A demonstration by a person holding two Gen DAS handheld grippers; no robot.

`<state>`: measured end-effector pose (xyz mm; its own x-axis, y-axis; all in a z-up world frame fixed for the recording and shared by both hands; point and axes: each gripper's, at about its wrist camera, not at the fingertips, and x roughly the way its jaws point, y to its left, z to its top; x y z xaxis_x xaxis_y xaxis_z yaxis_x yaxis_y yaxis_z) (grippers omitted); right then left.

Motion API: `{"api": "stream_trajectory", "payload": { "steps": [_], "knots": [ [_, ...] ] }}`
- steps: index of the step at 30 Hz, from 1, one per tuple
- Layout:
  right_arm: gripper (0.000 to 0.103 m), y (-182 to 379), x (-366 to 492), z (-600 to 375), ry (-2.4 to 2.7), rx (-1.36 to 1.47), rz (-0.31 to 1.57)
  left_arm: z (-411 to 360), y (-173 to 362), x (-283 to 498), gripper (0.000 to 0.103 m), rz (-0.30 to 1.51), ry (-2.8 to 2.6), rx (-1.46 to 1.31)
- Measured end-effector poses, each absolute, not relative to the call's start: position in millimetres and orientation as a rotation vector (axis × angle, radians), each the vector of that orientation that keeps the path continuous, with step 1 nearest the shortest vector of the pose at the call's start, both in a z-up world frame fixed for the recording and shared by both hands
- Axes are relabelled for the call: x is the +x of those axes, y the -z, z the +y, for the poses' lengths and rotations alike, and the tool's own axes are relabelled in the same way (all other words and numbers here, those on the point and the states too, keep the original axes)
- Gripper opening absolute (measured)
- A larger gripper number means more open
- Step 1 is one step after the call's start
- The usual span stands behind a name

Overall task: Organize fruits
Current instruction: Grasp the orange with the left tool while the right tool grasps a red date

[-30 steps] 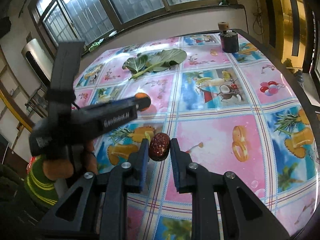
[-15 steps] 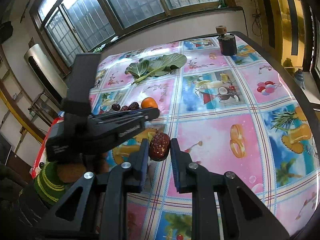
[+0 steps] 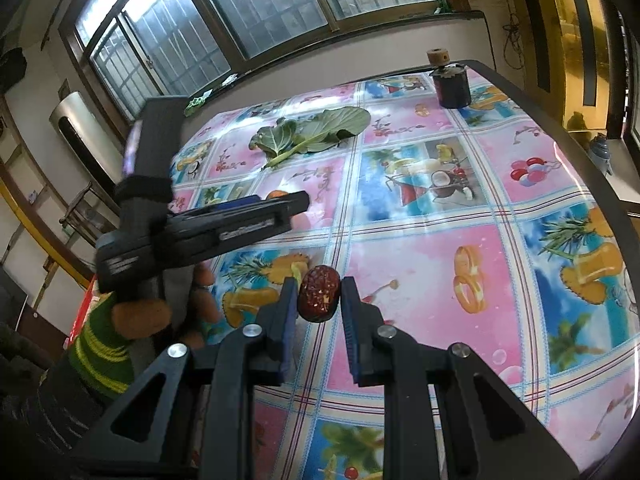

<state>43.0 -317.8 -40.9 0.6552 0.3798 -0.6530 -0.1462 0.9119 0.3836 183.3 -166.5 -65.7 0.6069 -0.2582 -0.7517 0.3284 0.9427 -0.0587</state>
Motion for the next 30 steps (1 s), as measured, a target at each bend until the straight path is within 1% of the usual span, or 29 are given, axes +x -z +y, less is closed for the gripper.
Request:
{"api": "stream_trajectory", "payload": {
  "steps": [4, 5, 6, 7, 8, 13, 21, 30],
  "knots": [
    [0.023, 43, 44, -319, -0.299, 0.313, 0.808, -179, 71, 184, 0.058, 0.830, 0.294, 0.206],
    [0.023, 43, 45, -319, -0.295, 0.312, 0.809, -182, 73, 184, 0.056, 0.825, 0.274, 0.239],
    [0.023, 43, 45, -319, -0.294, 0.314, 0.811, -184, 74, 183, 0.048, 0.815, 0.249, 0.276],
    [0.023, 44, 46, -320, -0.294, 0.316, 0.814, -184, 75, 183, 0.036, 0.807, 0.227, 0.299],
    [0.023, 44, 46, -319, -0.293, 0.313, 0.815, -182, 75, 183, 0.033, 0.804, 0.214, 0.310],
    [0.023, 41, 45, -313, -0.301, 0.302, 0.813, -154, 62, 180, 0.031, 0.854, 0.328, 0.177],
    [0.023, 29, 40, -286, -0.344, 0.257, 0.802, -103, 27, 120, 0.031, 0.815, 0.329, 0.068],
    [0.023, 17, 31, -241, -0.412, 0.188, 0.798, -46, 7, 64, 0.031, 0.800, 0.212, 0.025]
  ]
}}
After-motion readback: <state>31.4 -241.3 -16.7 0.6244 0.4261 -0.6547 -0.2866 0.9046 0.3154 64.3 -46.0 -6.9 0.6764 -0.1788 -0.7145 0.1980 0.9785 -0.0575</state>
